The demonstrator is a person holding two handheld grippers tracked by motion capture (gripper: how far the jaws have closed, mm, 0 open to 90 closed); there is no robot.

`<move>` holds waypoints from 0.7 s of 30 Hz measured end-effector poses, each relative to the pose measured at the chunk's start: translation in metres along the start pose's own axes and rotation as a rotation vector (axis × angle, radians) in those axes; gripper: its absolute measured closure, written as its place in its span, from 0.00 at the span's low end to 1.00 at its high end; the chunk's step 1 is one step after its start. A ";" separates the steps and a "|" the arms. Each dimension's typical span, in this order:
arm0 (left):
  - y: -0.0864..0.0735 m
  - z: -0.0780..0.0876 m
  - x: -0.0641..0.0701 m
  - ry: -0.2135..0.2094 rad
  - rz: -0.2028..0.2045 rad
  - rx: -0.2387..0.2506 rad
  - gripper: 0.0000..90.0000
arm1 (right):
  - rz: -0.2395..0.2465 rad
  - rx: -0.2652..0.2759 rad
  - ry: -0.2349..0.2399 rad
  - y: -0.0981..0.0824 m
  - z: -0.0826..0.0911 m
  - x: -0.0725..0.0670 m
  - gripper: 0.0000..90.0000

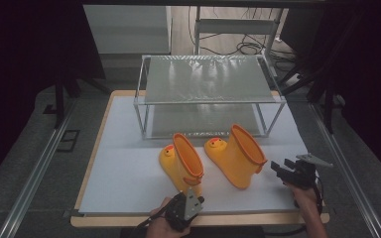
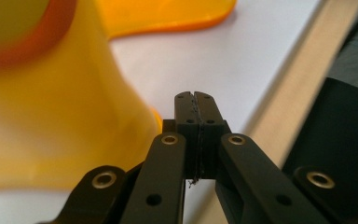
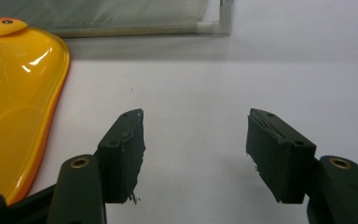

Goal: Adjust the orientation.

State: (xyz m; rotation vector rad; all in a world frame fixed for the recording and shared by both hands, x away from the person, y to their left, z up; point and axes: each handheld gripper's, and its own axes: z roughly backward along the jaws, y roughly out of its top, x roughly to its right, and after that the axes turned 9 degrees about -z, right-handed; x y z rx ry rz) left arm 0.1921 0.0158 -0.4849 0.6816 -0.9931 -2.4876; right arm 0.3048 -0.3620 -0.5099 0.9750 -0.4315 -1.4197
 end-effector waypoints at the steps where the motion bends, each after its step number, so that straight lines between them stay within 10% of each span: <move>1: 0.000 0.000 0.000 0.000 0.000 0.000 1.00 | 0.000 0.000 0.000 0.000 0.000 0.000 0.41; 11: 0.011 -0.007 -0.017 0.068 0.045 0.054 1.00 | 0.011 -0.003 -0.004 -0.002 -0.001 -0.003 0.41; 21: -0.020 0.020 -0.026 0.058 0.133 0.099 1.00 | -0.002 0.006 -0.012 -0.002 0.000 0.000 0.41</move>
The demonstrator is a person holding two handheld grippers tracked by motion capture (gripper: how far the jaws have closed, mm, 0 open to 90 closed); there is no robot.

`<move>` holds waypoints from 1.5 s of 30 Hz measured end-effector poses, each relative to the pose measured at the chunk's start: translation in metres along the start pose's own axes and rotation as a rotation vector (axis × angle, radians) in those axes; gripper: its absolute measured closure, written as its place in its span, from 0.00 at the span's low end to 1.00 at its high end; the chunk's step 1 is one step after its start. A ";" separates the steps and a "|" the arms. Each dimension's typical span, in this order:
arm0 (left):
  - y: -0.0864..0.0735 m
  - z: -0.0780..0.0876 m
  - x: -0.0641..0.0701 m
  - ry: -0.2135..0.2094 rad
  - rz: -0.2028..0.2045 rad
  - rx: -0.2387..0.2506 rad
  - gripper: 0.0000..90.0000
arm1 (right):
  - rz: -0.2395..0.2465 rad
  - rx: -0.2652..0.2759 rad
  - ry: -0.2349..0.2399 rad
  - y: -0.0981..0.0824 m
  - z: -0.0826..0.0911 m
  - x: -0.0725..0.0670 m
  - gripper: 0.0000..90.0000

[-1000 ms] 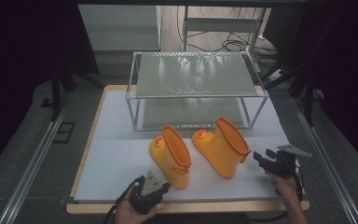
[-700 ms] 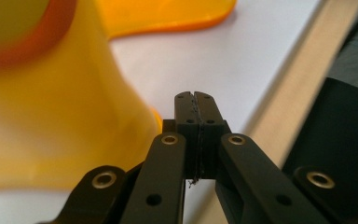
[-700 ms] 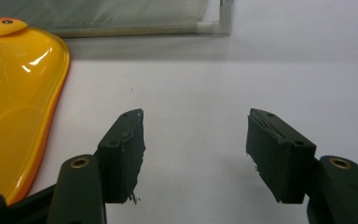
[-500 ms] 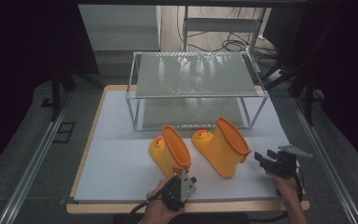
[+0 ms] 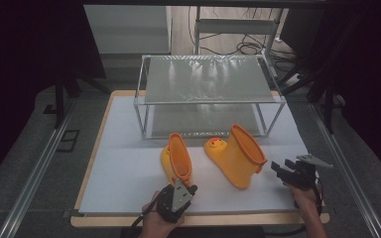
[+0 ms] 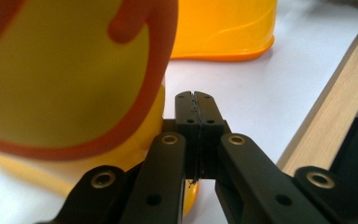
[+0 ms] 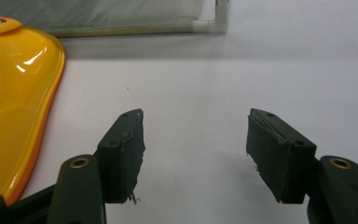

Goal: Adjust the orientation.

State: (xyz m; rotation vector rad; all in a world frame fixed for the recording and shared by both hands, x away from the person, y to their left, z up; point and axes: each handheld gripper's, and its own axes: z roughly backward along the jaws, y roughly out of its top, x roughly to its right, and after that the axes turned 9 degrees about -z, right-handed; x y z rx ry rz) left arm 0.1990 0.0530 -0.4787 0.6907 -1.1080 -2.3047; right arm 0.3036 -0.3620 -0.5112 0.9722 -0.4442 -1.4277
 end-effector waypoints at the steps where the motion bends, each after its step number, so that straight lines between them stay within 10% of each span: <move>1: 0.000 0.000 0.000 0.000 0.000 0.000 1.00 | 0.000 0.000 0.000 0.000 0.000 0.000 0.41; 18: -0.046 0.047 -0.061 0.058 0.239 -0.012 0.99 | 0.002 -0.014 0.002 0.000 -0.002 -0.003 0.42; 25: -0.059 0.065 -0.058 -0.004 0.239 0.037 0.72 | -0.001 -0.012 0.010 0.000 -0.002 -0.003 0.42; 30: -0.080 0.084 -0.082 0.079 0.373 0.033 0.67 | -0.006 -0.013 0.017 0.001 -0.002 -0.002 0.44; 39: -0.078 0.059 -0.132 0.124 0.398 -0.027 0.60 | 0.043 -0.054 0.055 0.001 -0.005 -0.007 0.59; 45: -0.068 0.041 -0.162 0.058 0.434 -0.044 0.56 | 0.073 -0.091 0.111 0.000 -0.007 -0.009 0.69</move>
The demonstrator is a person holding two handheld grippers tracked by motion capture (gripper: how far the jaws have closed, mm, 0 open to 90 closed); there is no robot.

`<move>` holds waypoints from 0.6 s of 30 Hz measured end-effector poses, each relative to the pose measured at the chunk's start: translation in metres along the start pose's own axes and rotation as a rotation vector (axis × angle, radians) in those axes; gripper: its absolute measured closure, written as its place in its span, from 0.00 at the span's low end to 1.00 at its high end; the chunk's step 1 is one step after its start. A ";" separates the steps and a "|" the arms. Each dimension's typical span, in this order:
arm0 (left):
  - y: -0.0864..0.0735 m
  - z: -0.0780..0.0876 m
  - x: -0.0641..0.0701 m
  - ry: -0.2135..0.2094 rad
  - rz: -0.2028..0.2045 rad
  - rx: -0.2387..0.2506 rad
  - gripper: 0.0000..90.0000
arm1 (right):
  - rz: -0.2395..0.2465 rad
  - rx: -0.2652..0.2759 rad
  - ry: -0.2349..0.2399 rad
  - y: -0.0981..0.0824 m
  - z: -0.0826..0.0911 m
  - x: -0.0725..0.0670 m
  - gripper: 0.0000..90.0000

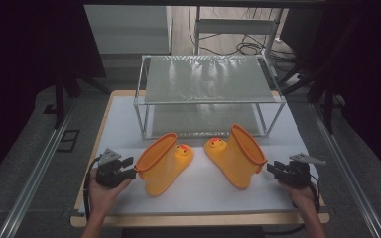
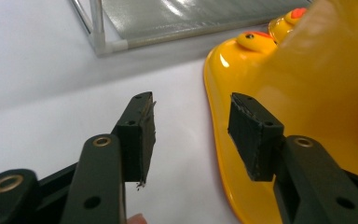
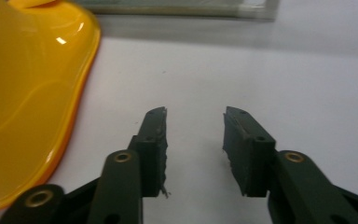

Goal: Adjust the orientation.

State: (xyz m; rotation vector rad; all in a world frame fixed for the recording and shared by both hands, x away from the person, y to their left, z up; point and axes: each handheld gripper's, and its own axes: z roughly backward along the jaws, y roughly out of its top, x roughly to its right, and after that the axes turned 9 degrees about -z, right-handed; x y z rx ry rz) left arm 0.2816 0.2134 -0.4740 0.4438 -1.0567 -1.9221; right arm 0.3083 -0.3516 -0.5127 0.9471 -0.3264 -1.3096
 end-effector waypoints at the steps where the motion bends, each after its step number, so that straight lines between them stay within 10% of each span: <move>1: 0.005 -0.001 -0.006 -0.008 -0.003 -0.002 0.56 | 0.019 -0.013 0.015 0.000 0.000 -0.001 0.72; 18: -0.001 -0.003 -0.005 -0.051 -0.003 -0.025 0.52 | 0.160 -0.043 0.083 0.006 -0.006 -0.018 0.99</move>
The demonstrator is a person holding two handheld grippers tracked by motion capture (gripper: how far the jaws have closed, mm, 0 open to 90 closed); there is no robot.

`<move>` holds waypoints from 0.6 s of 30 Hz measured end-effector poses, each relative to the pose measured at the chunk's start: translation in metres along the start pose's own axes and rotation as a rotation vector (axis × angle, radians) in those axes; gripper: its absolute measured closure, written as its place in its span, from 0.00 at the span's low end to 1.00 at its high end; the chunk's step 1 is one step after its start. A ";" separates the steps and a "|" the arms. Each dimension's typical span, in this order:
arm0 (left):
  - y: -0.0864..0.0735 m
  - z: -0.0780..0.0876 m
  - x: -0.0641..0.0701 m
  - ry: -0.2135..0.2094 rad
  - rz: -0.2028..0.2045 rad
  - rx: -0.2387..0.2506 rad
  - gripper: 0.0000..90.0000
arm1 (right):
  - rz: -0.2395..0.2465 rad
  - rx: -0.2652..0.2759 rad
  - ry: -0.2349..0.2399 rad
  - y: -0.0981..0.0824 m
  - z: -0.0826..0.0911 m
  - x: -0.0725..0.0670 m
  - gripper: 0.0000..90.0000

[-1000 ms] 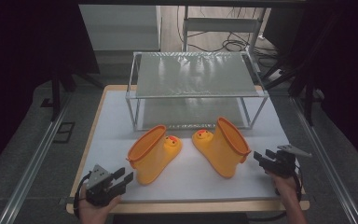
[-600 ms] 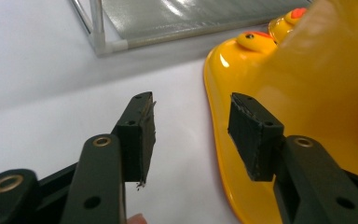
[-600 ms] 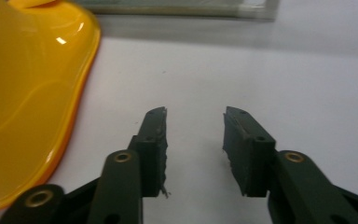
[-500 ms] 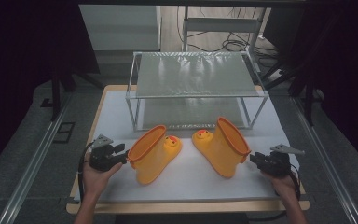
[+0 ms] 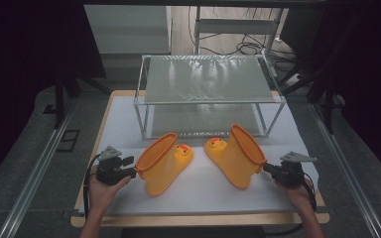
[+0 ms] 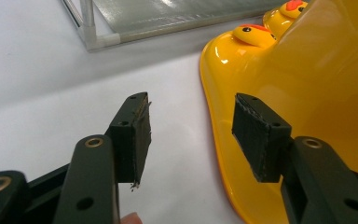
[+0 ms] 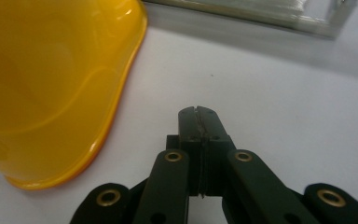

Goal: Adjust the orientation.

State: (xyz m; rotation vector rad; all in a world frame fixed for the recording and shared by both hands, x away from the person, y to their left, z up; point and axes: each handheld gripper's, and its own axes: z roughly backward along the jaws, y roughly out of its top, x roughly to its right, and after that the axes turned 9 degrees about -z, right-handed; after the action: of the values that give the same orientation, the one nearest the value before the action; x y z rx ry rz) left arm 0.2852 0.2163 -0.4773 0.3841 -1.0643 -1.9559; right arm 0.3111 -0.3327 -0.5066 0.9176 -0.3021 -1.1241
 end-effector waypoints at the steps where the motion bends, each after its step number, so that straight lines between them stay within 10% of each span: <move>1: 0.000 0.000 0.000 -0.003 0.004 0.002 0.52 | 0.015 -0.003 0.013 0.001 -0.001 -0.001 1.00; 8: 0.000 0.000 -0.004 -0.014 0.032 0.012 0.53 | 0.166 -0.018 0.114 0.019 -0.023 -0.018 1.00; 18: -0.003 -0.001 -0.006 -0.018 0.046 0.004 0.53 | 0.263 -0.062 0.194 0.014 -0.024 -0.036 1.00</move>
State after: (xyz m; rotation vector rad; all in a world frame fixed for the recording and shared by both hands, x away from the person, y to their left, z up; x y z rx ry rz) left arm 0.2880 0.2215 -0.4810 0.3422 -1.0796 -1.9194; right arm 0.3195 -0.2877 -0.5028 0.8959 -0.2198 -0.7922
